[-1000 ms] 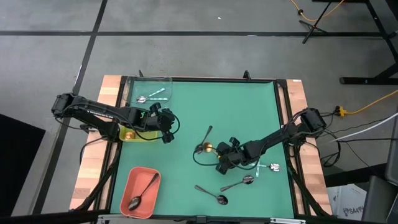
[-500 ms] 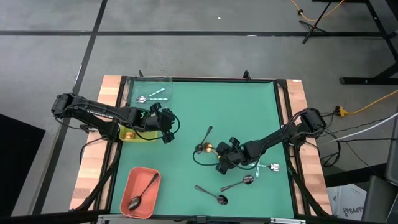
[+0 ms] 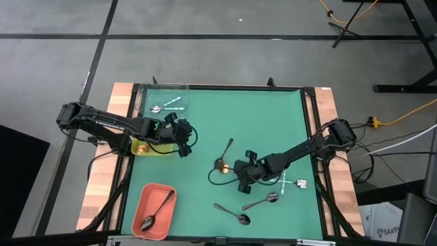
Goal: Sort silverware by color (type)
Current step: Put the gold spoon into the yellow bin
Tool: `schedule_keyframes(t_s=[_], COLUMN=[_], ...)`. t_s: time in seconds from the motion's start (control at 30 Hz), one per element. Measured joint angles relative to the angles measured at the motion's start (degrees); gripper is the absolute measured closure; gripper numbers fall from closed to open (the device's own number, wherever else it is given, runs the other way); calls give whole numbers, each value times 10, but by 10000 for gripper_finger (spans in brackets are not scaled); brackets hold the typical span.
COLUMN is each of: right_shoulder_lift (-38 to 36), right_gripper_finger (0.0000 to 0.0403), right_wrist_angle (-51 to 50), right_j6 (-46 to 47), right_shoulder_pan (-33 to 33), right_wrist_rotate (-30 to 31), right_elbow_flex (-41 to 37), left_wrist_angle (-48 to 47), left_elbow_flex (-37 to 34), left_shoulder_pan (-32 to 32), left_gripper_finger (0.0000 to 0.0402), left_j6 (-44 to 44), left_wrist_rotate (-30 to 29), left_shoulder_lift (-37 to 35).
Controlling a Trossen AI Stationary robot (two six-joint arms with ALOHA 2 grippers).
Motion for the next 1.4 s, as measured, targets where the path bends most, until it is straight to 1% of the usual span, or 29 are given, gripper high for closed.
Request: schedule_keyframes(t_s=[0.23,0.37,0.5,0.7,0.93,1.13,1.4], right_shoulder_lift=[0,0,-1,-2,-2,-2,-2], right_gripper_finger=[402,402,402,402,402,402,402], right_wrist_angle=[0,0,1,1,2,-1,-3], right_j6=[-87,-133,-181,-254,-324,-377,-501], right_shoulder_pan=[-25,-41,-49,-48,-49,-48,-48], right_wrist_rotate=[-56,-71,-72,-70,-67,-49,6], right_elbow_flex=[13,14,14,14,14,23,86], left_wrist_angle=[0,0,1,9,49,91,129], left_elbow_flex=[0,0,0,0,0,0,0], left_shoulder_pan=[0,0,0,0,0,1,1], left_gripper_finger=[340,340,340,340,340,340,340], left_j6=[-3,-4,-4,-5,-4,-4,-4], left_wrist_rotate=[0,0,0,0,2,39,101], left_shoulder_lift=[0,0,0,0,0,0,0])
